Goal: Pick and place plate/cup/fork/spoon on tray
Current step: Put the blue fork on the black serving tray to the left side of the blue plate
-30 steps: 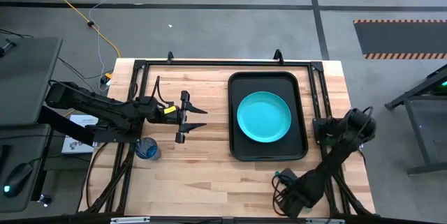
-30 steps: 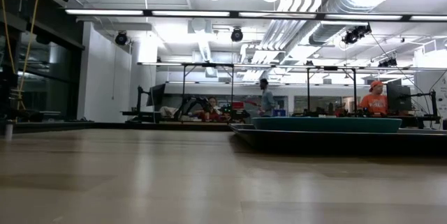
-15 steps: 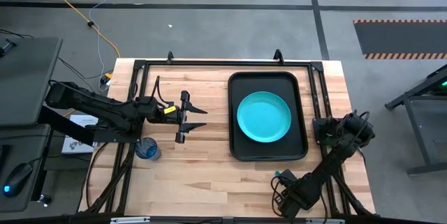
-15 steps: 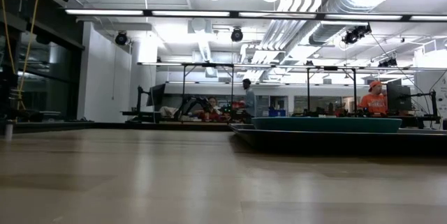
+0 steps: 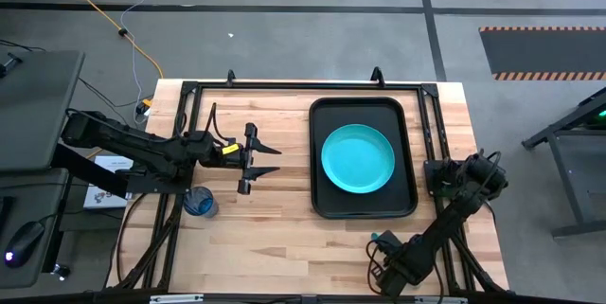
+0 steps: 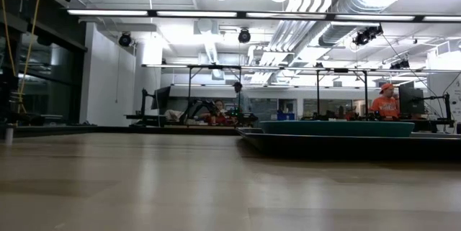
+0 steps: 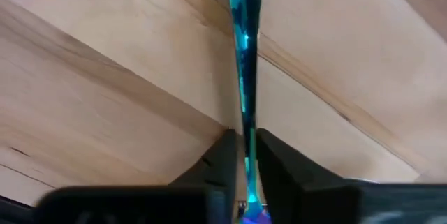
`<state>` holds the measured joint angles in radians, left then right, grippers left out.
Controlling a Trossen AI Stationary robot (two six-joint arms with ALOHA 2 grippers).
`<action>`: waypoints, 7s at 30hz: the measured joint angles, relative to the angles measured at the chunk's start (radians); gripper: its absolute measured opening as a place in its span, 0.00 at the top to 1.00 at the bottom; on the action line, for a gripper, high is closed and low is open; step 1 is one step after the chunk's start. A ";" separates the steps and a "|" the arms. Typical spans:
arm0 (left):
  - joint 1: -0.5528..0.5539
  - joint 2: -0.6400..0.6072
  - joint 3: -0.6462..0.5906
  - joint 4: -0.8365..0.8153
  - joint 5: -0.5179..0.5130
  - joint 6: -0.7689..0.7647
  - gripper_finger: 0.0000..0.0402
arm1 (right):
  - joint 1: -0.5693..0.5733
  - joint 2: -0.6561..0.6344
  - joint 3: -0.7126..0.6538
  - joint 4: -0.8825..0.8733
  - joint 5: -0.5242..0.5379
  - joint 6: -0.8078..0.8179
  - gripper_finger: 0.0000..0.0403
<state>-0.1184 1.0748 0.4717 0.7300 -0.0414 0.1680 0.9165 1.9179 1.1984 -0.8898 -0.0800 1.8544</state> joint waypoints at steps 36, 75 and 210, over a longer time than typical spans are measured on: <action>0.000 0.008 0.000 0.001 -0.028 0.029 0.56 | -0.225 -0.474 -0.003 -0.140 1.262 -0.783 1.00; 0.107 0.255 0.132 0.068 0.325 -0.058 0.46 | -0.787 -0.514 -0.483 1.428 -0.130 -1.758 1.00; 0.193 0.273 0.137 0.255 -0.253 -0.286 0.64 | -0.813 -0.954 -0.721 1.123 0.739 -1.546 1.00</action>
<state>0.0743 1.3477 0.6086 0.9850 -0.2943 -0.1180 0.1037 0.9636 0.4774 0.2334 0.6591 0.3088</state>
